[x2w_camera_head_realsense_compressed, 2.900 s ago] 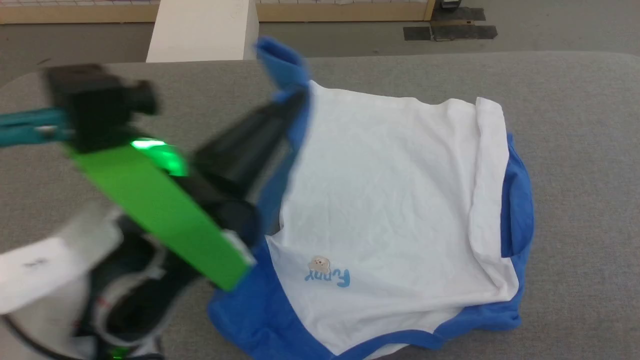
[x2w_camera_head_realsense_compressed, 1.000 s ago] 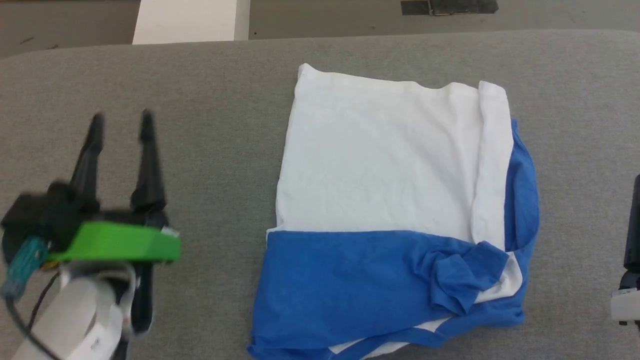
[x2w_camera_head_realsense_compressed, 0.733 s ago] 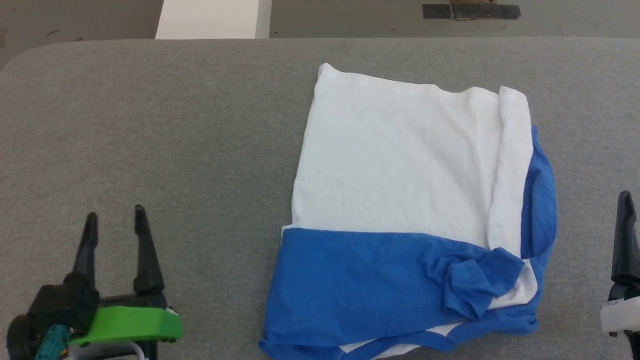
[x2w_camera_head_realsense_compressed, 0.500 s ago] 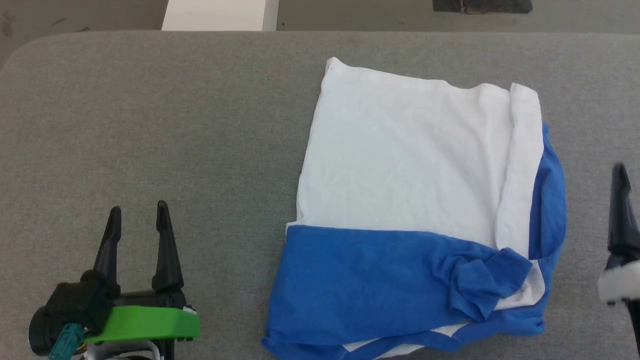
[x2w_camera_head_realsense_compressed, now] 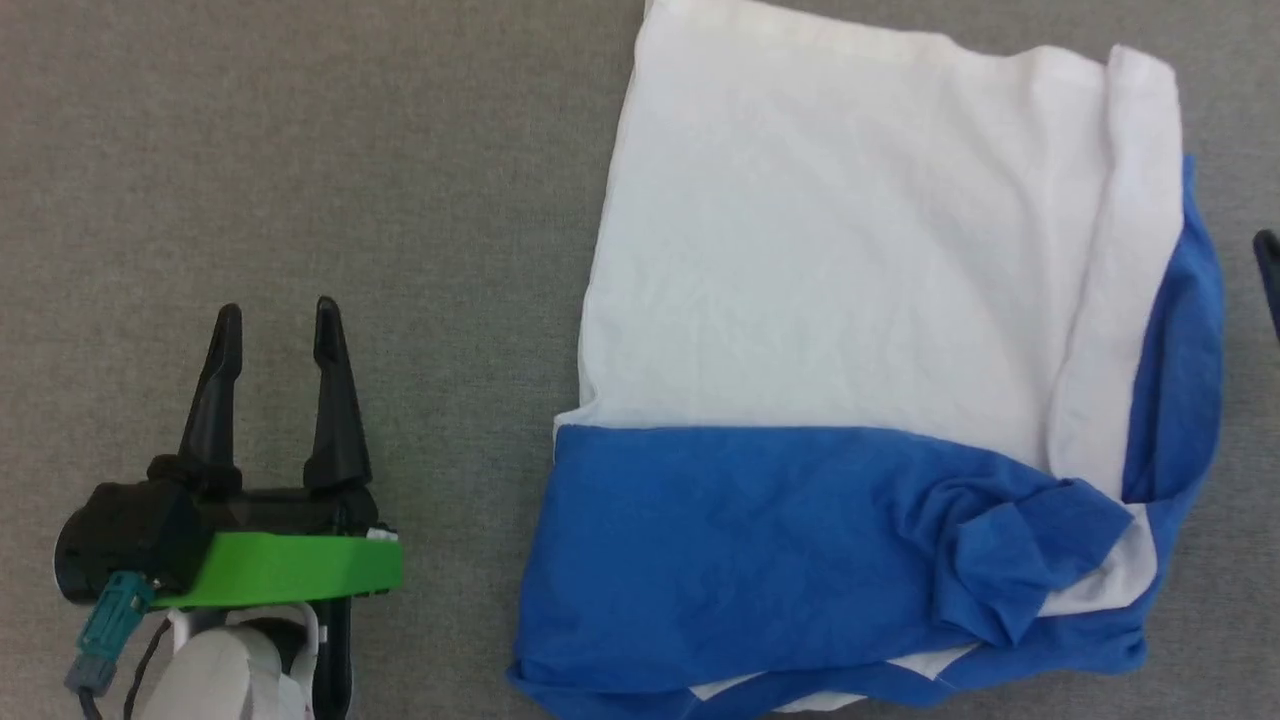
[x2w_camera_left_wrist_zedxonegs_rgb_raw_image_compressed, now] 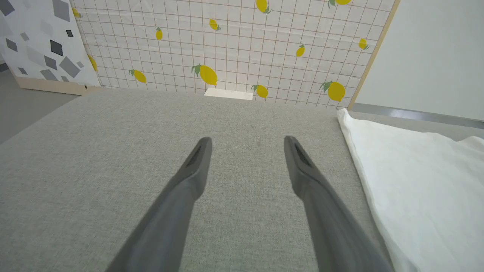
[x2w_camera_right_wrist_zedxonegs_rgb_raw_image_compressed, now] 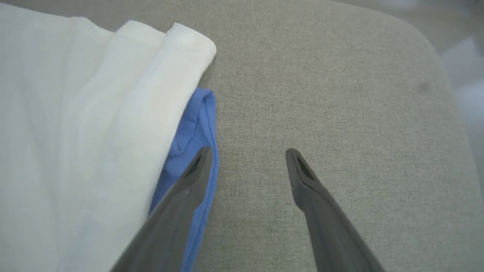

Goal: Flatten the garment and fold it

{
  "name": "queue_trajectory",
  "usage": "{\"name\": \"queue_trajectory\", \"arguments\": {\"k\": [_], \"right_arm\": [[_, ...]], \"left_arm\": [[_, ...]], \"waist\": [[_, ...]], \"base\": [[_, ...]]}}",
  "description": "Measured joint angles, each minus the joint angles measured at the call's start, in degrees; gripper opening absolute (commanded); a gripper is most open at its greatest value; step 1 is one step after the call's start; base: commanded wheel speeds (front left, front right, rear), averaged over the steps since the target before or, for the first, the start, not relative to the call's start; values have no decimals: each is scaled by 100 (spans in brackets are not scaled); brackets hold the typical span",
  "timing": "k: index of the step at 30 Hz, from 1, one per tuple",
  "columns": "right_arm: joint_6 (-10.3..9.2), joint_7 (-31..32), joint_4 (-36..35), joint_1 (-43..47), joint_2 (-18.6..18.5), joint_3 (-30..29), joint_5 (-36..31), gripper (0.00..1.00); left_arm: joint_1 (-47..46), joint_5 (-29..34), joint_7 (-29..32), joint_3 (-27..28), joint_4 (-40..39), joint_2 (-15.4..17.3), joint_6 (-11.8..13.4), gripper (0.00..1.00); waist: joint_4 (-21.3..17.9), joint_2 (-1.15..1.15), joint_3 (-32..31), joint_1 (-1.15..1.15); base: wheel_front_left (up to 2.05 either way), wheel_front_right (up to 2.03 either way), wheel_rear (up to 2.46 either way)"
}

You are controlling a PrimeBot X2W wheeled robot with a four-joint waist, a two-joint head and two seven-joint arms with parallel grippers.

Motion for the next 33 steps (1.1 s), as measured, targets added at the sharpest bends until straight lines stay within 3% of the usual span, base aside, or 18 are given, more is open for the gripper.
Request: {"name": "queue_trajectory", "arguments": {"k": [6,7,8,9,16,22,27,28,33], "right_arm": [[0,313,31,34,41,182,138,100],[0,365,55,61,47,230,154,93],[-1,379,84,83,77,249,167,50],[-1,377,102,85,109,238,167,0],[3,-229,314,29,255,71,26,0],[2,-636,494,262,290,-777,-193,0],[1,-667,537,1014,591,-1460,-234,0],[1,-911,561,1248,787,-1559,-264,100],[0,-1374,385,1174,827,-1224,-265,100]], "left_arm": [[-49,120,0,85,129,-164,-138,100],[-65,127,0,90,143,-179,-162,100],[-81,143,0,102,156,-185,-180,100],[-92,151,0,113,162,-187,-193,100],[-111,199,0,220,291,-218,-248,100],[-74,196,1,243,345,-221,-254,100],[-52,189,12,234,342,-221,-254,100],[-30,183,55,237,333,-211,-253,100],[-9,180,112,250,266,-155,-253,100]], "waist": [[118,0,314,0],[148,0,343,0],[176,0,371,0],[196,0,390,0],[214,0,397,0],[56,0,151,0],[-78,0,-8,0],[-148,0,-38,0],[-228,0,-5,0]], "base": [[0,0,0],[0,0,0],[0,0,0],[0,0,0],[0,0,0],[0,0,0],[0,0,0],[0,0,0],[0,0,0]]}}
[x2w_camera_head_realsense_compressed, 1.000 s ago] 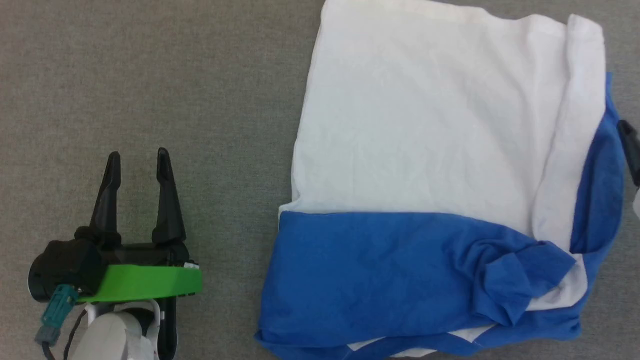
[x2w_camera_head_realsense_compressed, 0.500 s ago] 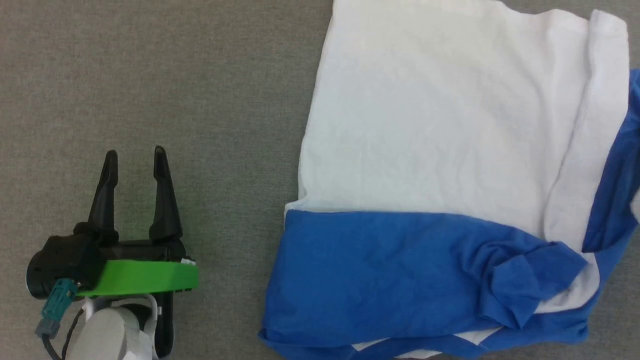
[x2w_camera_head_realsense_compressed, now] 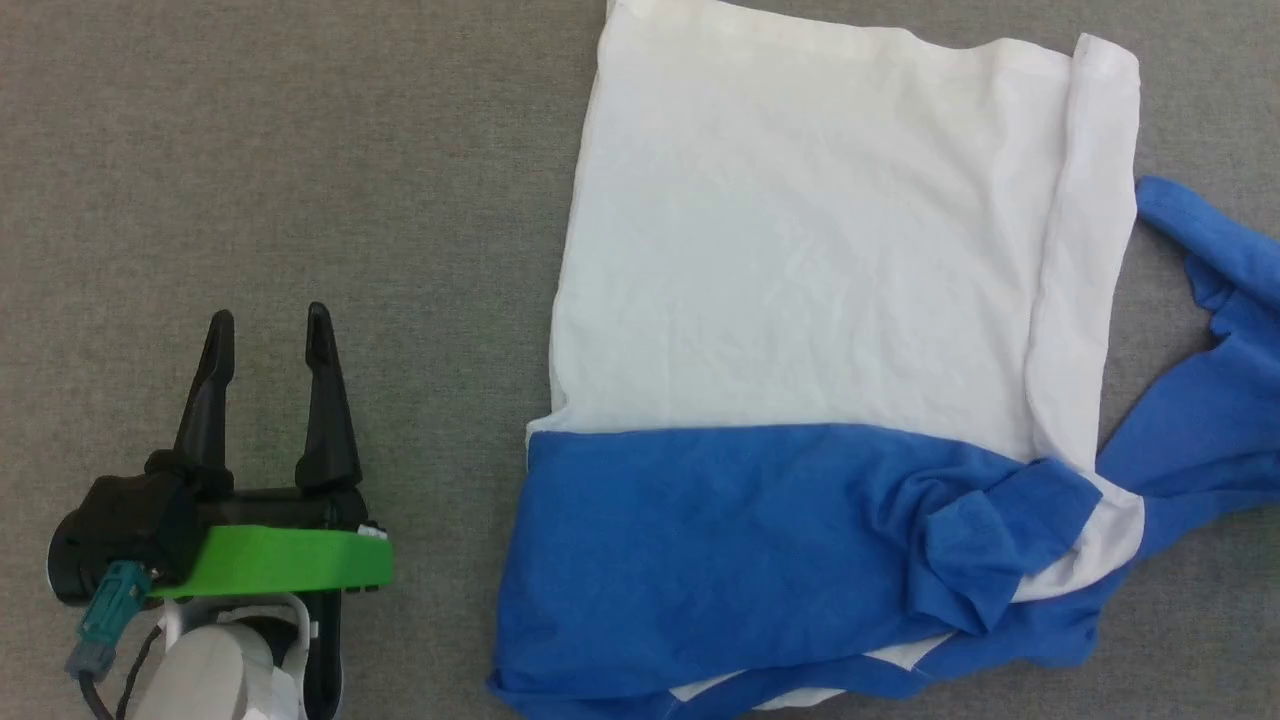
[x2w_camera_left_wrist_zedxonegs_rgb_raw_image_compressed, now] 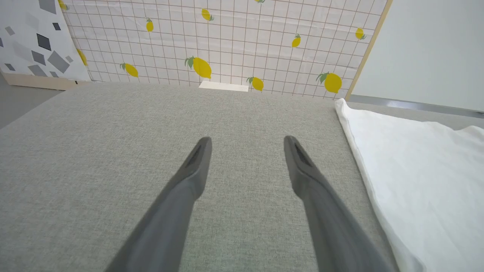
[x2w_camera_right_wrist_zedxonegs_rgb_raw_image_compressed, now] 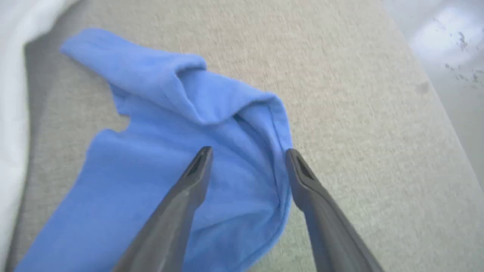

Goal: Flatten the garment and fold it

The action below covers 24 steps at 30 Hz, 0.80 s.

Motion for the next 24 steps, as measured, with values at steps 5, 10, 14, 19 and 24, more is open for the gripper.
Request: {"name": "queue_trajectory", "arguments": {"k": [5,10,14,19,24], "right_arm": [[0,-44,-519,-449,-198,485,124,100],[0,363,-614,-977,-547,914,211,100],[0,748,-288,-1400,-871,1148,191,100],[0,1594,130,-1496,-1174,1393,333,100],[0,1918,222,-1512,-1569,1577,414,100]], "left_arm": [[10,0,44,-1,-58,24,1,100],[7,-1,51,-14,-105,40,1,100],[-28,-1,68,-73,-94,40,-1,100],[-107,-22,67,-149,-32,18,-12,100],[-108,-35,42,-152,55,8,-37,100]], "waist": [[-42,0,57,0],[-15,0,154,0],[72,0,247,0],[233,0,354,0],[384,0,442,0]], "base": [[0,0,0],[0,0,0],[0,0,0],[0,0,0],[0,0,0]]}}
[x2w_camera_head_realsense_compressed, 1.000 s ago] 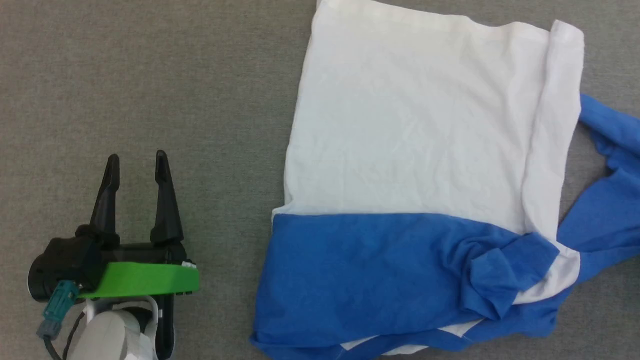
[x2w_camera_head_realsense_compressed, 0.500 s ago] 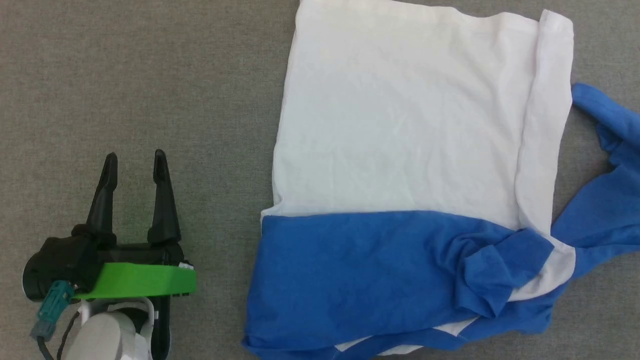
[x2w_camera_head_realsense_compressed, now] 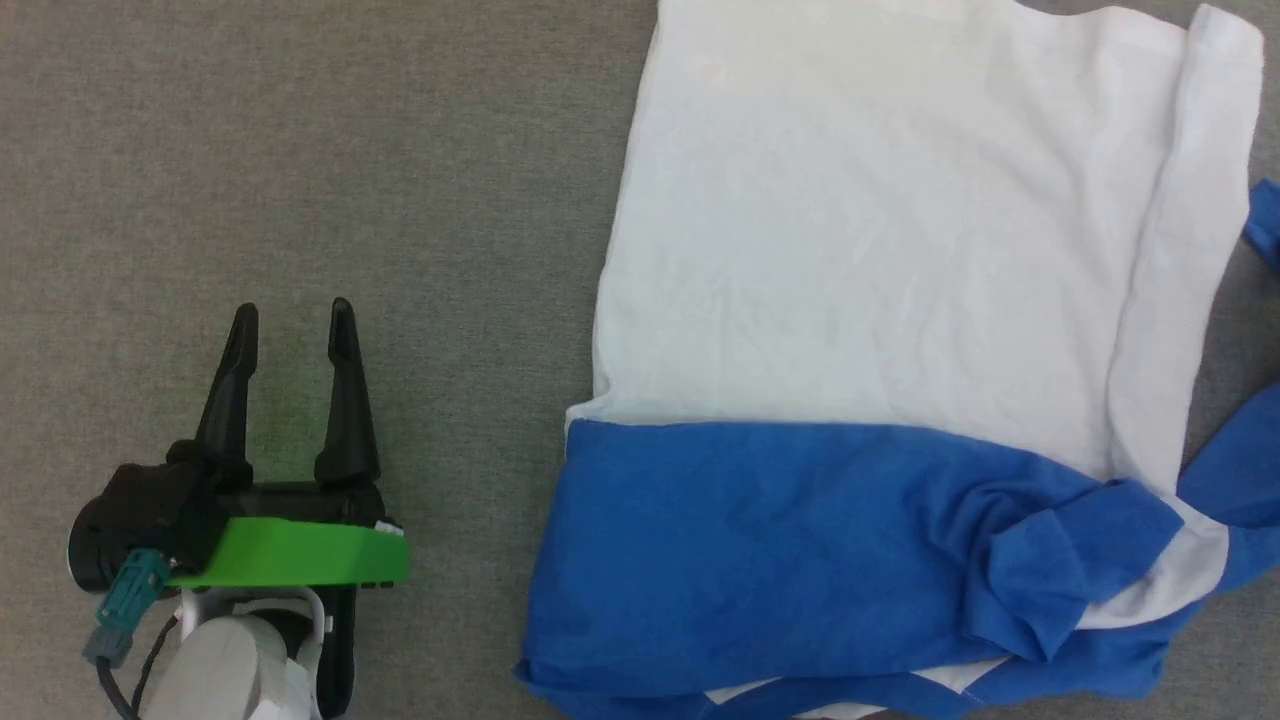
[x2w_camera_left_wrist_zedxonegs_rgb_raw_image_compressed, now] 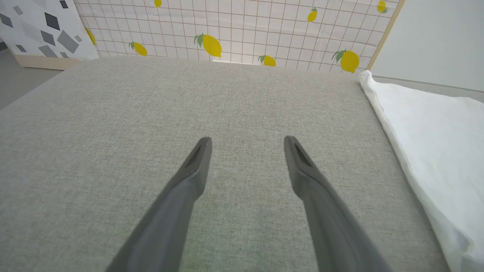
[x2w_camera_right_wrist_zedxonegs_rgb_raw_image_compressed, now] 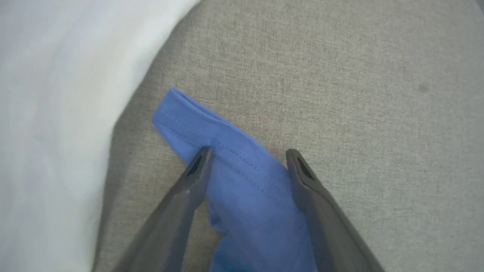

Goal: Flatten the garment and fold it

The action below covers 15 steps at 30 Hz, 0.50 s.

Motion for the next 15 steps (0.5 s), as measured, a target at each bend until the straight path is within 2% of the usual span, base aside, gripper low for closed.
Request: {"name": "queue_trajectory", "arguments": {"k": [1,2,3,4,10,15], "right_arm": [[0,9,29,-1,-45,22,20,100],[0,8,57,-4,-91,45,45,56],[0,-19,86,-9,-133,54,53,18],[0,-71,99,-15,-153,52,53,0],[0,-595,192,-116,40,27,34,0],[0,-1026,203,-264,0,-304,-71,0]], "left_arm": [[-3,-1,-1,-5,10,-2,-11,100],[-7,-1,-1,-12,21,-7,-14,100],[-10,-2,-2,-18,31,-12,-15,100],[-13,-2,-2,-21,38,-15,-15,100],[-28,-8,-10,-15,165,-21,-15,100],[-9,-24,-11,1,197,-16,-12,100]], "waist": [[22,0,11,0],[46,0,22,0],[68,0,31,0],[84,0,35,0],[76,0,-71,0],[-21,0,-320,0]], "base": [[0,0,0],[0,0,0],[0,0,0],[0,0,0],[0,0,0],[0,0,0]]}}
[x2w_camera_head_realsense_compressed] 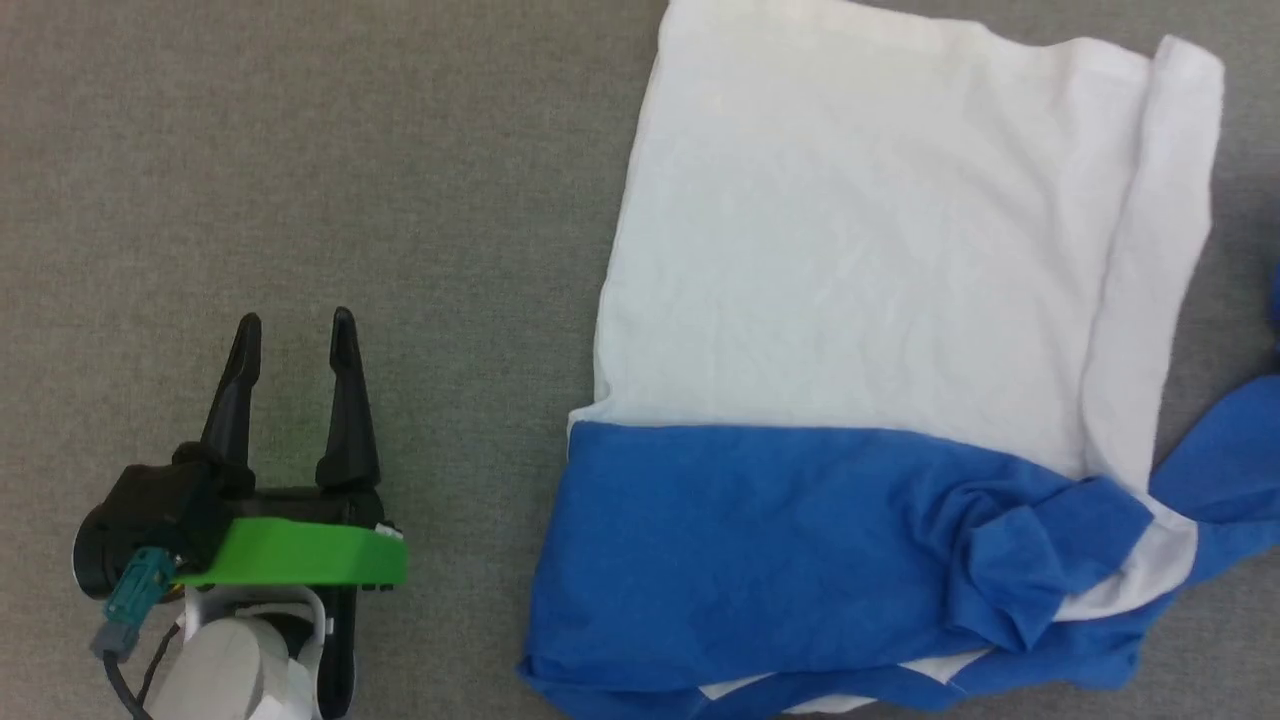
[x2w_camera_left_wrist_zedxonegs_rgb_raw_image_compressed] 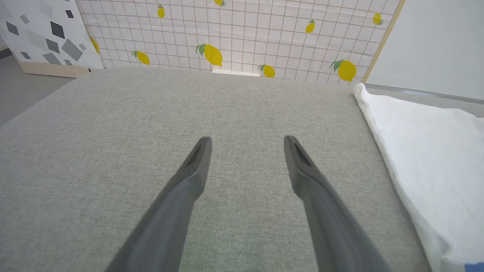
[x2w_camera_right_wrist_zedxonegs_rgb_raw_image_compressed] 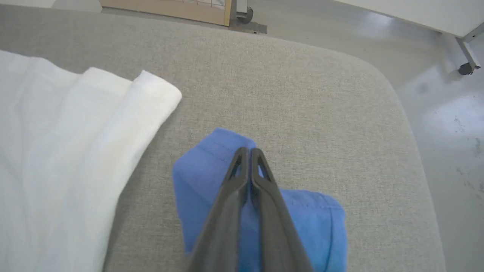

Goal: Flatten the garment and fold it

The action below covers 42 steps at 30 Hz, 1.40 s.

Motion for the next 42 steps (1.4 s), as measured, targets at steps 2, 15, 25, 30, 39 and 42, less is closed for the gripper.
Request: {"name": "queue_trajectory", "arguments": {"k": [2,15,25,30,39,42], "right_arm": [[0,-98,2,-54,-60,-227,-48,0],[0,-319,-126,142,-910,-2028,-303,0],[0,-347,-114,325,-1252,-2384,-226,0],[0,-272,-300,350,-1094,-2041,10,0],[0,197,-1641,461,-683,-576,815,0],[0,380,-2096,450,-620,78,959,0]], "left_arm": [[49,-7,1,7,-1,1,8,100],[583,-134,8,157,-112,27,188,100],[772,-194,11,165,-189,27,259,100],[775,-234,11,141,-185,10,260,100],[870,-276,9,141,-176,0,270,100],[871,-279,9,121,-169,-4,281,100]], "waist": [[-44,0,-136,0],[-258,0,-1020,-1],[-314,0,-1395,-1],[-314,0,-1481,-1],[-241,0,-1588,-1],[-219,0,-1625,-1]], "base": [[0,0,0],[0,0,0],[0,0,0],[0,0,0],[0,0,0],[0,0,0]]}}
